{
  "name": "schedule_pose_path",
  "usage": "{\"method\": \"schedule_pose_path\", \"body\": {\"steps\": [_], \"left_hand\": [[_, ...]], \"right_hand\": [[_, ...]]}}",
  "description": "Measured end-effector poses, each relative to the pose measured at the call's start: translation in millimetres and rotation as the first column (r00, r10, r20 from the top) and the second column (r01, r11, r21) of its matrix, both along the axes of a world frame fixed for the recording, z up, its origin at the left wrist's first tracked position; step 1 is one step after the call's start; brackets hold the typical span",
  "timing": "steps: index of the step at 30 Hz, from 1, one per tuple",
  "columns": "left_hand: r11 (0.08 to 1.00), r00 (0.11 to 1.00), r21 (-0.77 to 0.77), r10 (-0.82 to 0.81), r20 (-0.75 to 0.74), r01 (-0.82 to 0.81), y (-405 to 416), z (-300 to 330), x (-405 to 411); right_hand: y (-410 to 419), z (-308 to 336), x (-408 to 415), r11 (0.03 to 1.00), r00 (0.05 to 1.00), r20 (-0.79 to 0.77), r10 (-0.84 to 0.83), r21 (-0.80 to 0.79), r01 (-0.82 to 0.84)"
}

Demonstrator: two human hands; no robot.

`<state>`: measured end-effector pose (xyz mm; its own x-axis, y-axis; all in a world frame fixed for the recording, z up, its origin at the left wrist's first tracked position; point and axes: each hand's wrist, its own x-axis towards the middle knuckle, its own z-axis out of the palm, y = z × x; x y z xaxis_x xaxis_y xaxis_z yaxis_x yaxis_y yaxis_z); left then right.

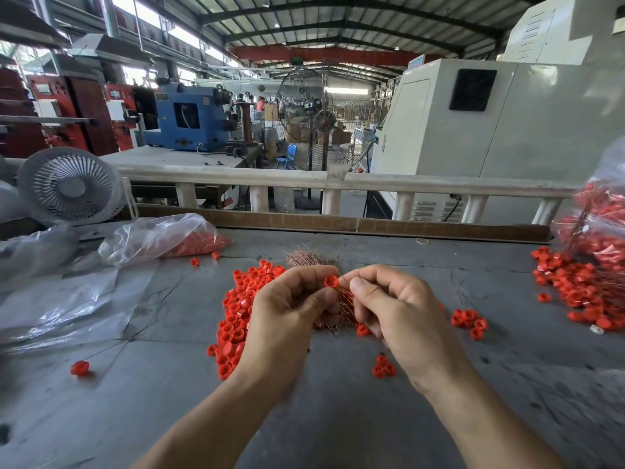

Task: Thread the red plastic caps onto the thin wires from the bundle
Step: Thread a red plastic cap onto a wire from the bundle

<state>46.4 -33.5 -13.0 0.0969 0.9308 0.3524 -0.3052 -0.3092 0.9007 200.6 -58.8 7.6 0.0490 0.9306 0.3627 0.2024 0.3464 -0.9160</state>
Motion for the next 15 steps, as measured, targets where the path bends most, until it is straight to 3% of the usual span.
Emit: {"method": "schedule_pose_path", "body": {"steps": [15], "left_hand": [[1.000,1.000,-0.003,-0.019,-0.015,0.019,1.4,0.5,-0.4]], "right_hand": [[3.0,-5.6,-0.1,0.999,0.998,0.053,-0.036,0.024,0.035]]}}
